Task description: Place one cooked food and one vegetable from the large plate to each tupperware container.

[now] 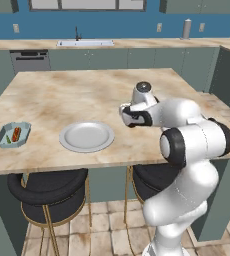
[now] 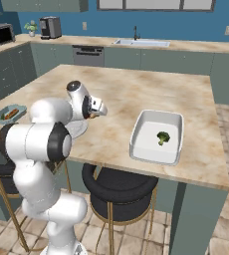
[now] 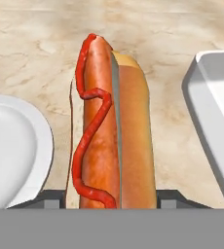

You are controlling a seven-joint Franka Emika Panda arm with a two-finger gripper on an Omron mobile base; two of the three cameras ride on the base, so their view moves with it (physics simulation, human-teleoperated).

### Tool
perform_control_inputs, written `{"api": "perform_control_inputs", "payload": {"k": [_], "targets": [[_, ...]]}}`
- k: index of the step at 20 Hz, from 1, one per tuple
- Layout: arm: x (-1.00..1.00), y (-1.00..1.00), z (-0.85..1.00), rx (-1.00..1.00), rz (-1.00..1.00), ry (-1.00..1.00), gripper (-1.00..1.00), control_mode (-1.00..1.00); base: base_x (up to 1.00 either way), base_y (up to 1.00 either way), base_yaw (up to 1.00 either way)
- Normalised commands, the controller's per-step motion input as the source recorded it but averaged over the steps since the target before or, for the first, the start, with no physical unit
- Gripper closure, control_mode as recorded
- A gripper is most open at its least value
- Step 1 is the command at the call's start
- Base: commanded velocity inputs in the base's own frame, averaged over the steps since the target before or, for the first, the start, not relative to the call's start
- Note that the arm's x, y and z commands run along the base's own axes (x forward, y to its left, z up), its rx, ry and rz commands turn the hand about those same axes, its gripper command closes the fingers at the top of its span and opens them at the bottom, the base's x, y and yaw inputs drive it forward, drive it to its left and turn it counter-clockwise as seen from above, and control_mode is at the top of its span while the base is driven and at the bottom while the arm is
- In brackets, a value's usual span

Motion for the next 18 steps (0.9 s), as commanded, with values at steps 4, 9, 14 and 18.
{"api": "perform_control_inputs", "payload": {"k": [4,9,14,18], "targets": [[-0.58,-0.68,0.52,0.00,0.02,0.03,1.00,-1.00,0.00,0.00,0.00],[-0.33,-0.61,0.60,0.00,-0.01,0.14,1.00,-1.00,0.00,0.00,0.00],[-0.12,-0.60,0.41,0.00,-0.10,0.18,1.00,-1.00,0.00,0.00,0.00],[-0.24,-0.67,-0.07,0.00,-0.17,0.09,1.00,-1.00,0.00,0.00,0.00]]}}
